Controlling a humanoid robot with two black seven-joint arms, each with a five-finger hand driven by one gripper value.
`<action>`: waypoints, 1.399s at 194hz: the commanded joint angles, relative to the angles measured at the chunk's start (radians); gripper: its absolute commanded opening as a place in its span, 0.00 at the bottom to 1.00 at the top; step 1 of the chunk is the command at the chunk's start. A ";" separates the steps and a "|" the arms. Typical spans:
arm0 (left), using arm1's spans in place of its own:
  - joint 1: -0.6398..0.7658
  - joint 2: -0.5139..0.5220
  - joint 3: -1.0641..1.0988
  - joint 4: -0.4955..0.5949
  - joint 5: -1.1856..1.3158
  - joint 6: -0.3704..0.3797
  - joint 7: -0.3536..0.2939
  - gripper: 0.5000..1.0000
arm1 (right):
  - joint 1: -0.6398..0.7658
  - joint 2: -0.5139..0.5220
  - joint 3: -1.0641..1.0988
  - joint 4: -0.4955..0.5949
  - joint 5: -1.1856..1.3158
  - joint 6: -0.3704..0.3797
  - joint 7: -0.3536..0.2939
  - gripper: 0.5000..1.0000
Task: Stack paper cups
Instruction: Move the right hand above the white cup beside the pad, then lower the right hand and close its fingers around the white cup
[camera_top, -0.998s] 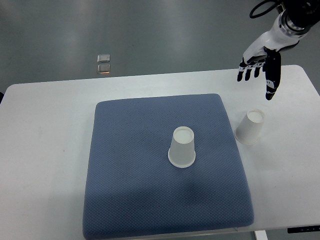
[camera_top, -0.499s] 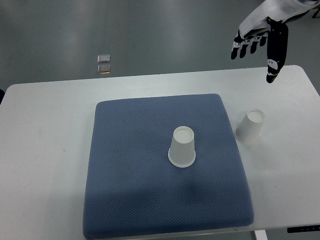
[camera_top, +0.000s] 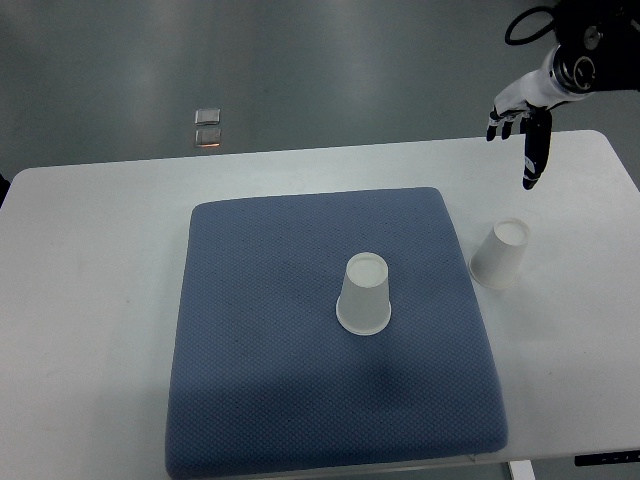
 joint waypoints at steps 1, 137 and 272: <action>0.003 0.000 0.000 0.001 0.000 0.000 0.000 1.00 | -0.071 -0.004 0.012 -0.015 -0.017 -0.005 0.008 0.84; 0.009 0.000 0.000 0.001 0.000 0.002 0.000 1.00 | -0.426 0.013 0.079 -0.204 -0.023 -0.154 0.025 0.84; 0.009 0.000 -0.003 0.009 0.000 0.002 0.000 1.00 | -0.493 0.013 0.099 -0.264 -0.023 -0.157 0.025 0.80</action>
